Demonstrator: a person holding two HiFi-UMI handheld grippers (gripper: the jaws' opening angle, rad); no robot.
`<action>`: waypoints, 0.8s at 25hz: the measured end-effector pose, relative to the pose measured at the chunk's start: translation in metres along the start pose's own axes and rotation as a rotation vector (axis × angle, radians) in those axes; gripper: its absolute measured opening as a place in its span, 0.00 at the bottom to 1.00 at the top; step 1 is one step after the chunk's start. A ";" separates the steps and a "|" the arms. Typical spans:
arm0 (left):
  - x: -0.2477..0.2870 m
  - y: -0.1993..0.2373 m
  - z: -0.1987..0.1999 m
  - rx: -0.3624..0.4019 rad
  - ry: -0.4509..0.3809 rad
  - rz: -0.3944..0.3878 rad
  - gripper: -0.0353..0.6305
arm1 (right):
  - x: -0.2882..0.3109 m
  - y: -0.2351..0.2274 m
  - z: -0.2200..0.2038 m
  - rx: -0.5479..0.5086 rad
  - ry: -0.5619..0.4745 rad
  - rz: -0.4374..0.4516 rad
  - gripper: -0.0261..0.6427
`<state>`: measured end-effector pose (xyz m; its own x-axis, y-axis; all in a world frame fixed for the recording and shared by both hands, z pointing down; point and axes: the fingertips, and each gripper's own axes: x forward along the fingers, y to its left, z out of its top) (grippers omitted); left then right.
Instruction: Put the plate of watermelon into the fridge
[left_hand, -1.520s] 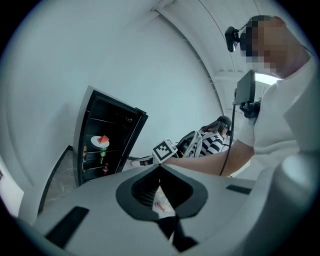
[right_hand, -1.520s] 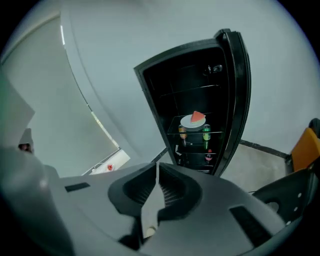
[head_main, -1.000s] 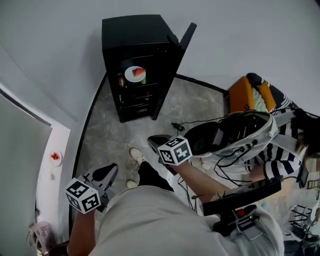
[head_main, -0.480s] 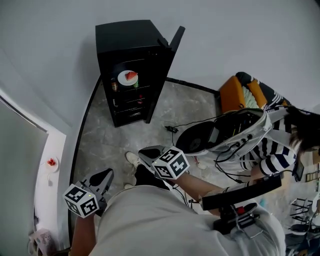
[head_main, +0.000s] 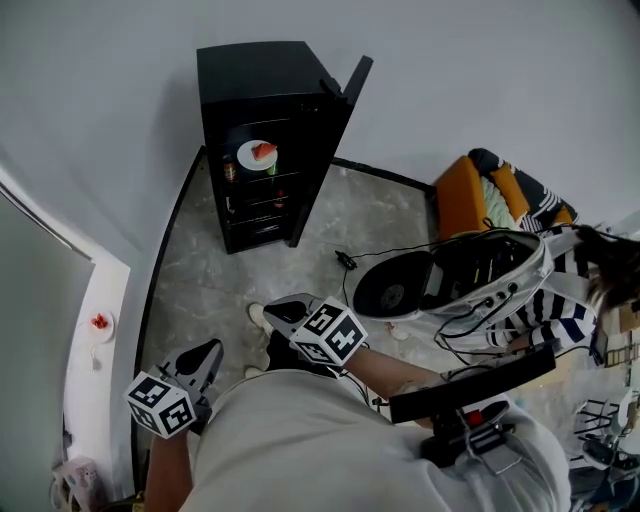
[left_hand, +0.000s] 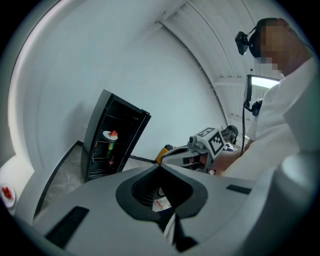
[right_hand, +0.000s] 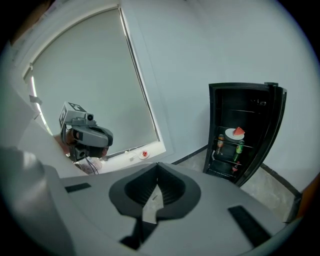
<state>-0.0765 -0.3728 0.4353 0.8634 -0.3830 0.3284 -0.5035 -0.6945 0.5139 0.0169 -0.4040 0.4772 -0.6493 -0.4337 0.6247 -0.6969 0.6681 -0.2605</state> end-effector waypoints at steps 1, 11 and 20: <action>0.002 0.005 -0.001 -0.002 0.001 0.001 0.07 | 0.005 -0.002 0.001 -0.001 0.003 0.002 0.06; 0.009 0.053 -0.008 -0.018 -0.007 0.002 0.07 | 0.052 -0.013 0.003 -0.013 0.020 0.016 0.06; -0.014 0.104 -0.018 -0.032 -0.024 0.001 0.07 | 0.111 0.008 0.008 -0.037 0.053 0.039 0.06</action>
